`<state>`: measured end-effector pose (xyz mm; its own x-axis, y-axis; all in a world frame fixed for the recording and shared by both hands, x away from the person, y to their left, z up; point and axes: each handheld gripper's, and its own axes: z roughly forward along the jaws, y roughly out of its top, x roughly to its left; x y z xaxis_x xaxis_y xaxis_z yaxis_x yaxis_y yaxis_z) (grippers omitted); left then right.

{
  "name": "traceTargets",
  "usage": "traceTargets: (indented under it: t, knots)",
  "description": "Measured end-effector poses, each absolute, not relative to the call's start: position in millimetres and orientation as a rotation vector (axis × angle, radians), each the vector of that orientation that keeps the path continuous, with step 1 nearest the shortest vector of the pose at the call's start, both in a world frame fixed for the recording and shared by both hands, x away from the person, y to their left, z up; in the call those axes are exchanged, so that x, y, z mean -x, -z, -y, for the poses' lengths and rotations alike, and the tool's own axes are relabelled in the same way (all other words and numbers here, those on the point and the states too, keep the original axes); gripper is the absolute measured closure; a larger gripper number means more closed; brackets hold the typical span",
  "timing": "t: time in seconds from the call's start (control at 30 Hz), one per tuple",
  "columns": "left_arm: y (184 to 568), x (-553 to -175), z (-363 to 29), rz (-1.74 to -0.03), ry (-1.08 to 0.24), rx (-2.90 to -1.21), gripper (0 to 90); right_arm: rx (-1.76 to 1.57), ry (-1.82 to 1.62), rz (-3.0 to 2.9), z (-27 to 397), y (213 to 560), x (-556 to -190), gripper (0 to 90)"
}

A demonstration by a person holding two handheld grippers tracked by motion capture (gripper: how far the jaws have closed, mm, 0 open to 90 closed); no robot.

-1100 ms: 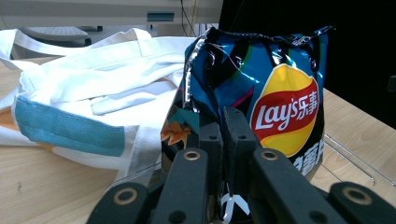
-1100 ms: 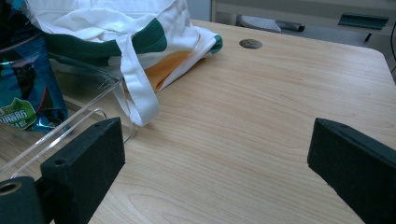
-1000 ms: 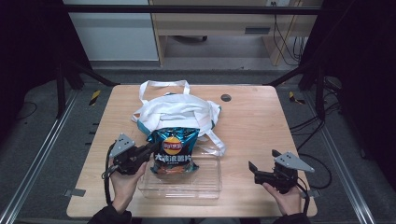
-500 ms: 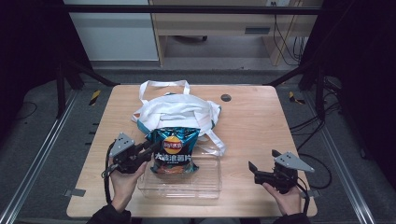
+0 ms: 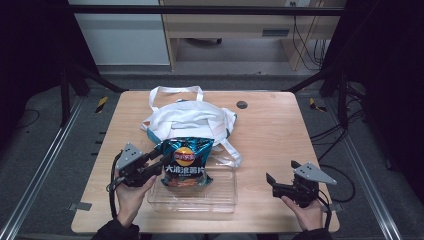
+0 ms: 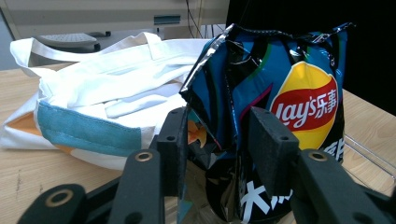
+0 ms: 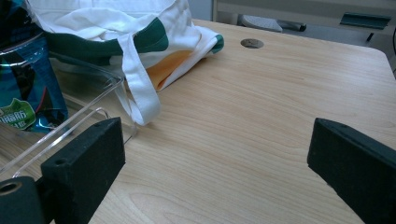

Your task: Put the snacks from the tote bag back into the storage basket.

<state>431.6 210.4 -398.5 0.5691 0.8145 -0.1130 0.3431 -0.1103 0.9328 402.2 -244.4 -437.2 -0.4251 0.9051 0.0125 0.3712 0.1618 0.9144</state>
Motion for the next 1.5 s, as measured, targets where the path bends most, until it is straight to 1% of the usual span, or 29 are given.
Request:
traceTargets:
  t: [0.3, 0.33, 0.37, 0.4, 0.43, 0.47, 0.57, 0.6, 0.63, 0.8, 1.0, 1.17, 1.27, 1.3, 1.33, 1.37, 1.4, 1.43, 1.47, 1.5]
  knots:
    - [398.4, -429.2, -211.6, -0.968, -0.537, -1.701, 55.3, -1.204, -1.233, -1.885, 244.5, 437.0, -402.1, 4.5]
    - [398.4, -429.0, -211.8, -0.968, -0.536, -1.700, 57.6, -1.204, -1.233, -1.886, 244.4, 437.0, -402.1, 4.4]
    - [398.1, -428.9, -212.1, -0.962, -0.522, -1.703, 57.6, -1.204, -1.233, -1.886, 244.4, 437.0, -402.1, 4.4]
    - [397.8, -428.9, -212.1, -0.955, -0.509, -1.709, 62.4, -1.204, -1.233, -1.886, 244.3, 437.0, -402.1, 4.5]
    - [397.6, -428.7, -211.7, -0.954, -0.508, -1.713, 64.8, -1.204, -1.233, -1.886, 244.2, 437.1, -402.1, 4.5]
    - [397.5, -428.5, -210.9, -0.949, -0.491, -1.718, 72.2, -1.204, -1.232, -1.888, 244.0, 437.1, -402.1, 4.5]
    - [397.4, -428.2, -210.8, -0.941, -0.478, -1.718, 83.6, -1.203, -1.232, -1.889, 244.0, 437.1, -402.2, 4.5]
    - [397.1, -427.8, -210.4, -0.937, -0.475, -1.717, 83.6, -1.204, -1.232, -1.890, 243.9, 437.1, -402.1, 4.5]
    - [396.9, -427.2, -209.7, -0.934, -0.475, -1.718, 87.6, -1.203, -1.232, -1.889, 243.8, 437.2, -402.3, 4.5]
    - [394.4, -424.0, -205.2, -0.922, -0.476, -1.724, 89.6, -1.202, -1.231, -1.891, 243.8, 437.3, -402.5, 4.5]
    - [391.8, -426.5, -202.2, -0.942, -0.474, -1.724, 89.8, -1.204, -1.233, -1.892, 243.3, 437.4, -402.6, 4.5]
    - [395.0, -436.0, -207.1, -0.992, -0.426, -1.699, 89.4, -1.206, -1.232, -1.893, 242.8, 437.6, -402.9, 4.5]
    - [395.3, -437.0, -207.0, -0.998, -0.429, -1.694, 88.4, -1.205, -1.232, -1.893, 242.9, 437.6, -402.9, 4.5]
    - [395.3, -437.0, -206.6, -0.996, -0.435, -1.696, 85.3, -1.206, -1.232, -1.893, 242.9, 437.6, -402.9, 4.5]
    - [395.4, -436.9, -206.1, -0.999, -0.444, -1.696, 85.3, -1.206, -1.232, -1.893, 242.9, 437.6, -402.9, 4.5]
    - [395.7, -436.9, -205.9, -0.999, -0.453, -1.696, 78.6, -1.205, -1.232, -1.892, 242.9, 437.6, -402.8, 4.5]
    - [396.0, -436.7, -206.1, -0.994, -0.455, -1.697, 78.6, -1.205, -1.232, -1.892, 242.9, 437.6, -402.8, 4.5]
    - [396.3, -436.4, -206.4, -0.991, -0.457, -1.697, 76.4, -1.205, -1.232, -1.893, 243.0, 437.6, -402.8, 4.5]
    - [396.4, -436.1, -206.8, -0.993, -0.463, -1.696, 73.4, -1.205, -1.232, -1.892, 243.1, 437.5, -402.8, 4.5]
    - [396.5, -435.7, -207.2, -0.997, -0.468, -1.696, 67.8, -1.207, -1.233, -1.892, 243.2, 437.4, -402.7, 4.5]
